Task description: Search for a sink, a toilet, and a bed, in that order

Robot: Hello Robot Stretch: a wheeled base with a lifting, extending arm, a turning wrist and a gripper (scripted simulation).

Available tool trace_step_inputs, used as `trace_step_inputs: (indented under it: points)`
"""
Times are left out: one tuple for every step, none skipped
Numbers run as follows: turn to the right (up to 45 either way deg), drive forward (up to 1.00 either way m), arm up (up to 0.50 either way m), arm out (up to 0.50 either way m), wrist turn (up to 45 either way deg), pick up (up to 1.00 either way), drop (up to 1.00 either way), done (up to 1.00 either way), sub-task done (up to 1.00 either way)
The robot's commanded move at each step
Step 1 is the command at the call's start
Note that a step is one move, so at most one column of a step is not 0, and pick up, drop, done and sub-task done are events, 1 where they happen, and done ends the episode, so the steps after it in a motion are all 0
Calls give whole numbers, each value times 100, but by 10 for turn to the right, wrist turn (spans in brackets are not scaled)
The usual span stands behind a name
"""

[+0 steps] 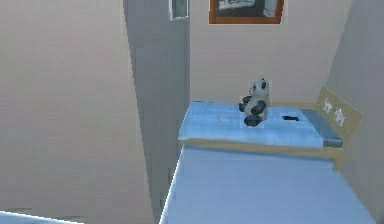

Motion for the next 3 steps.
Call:
trace_step_inputs:
  points:
    - [-90, 0, 0, 0, 0, 0, 0, 0, 0]
    - [0, 60, 0, 0, 0, 0, 0, 0, 0]
    - [450, 0, 0, 0, 0, 0, 0, 0, 0]
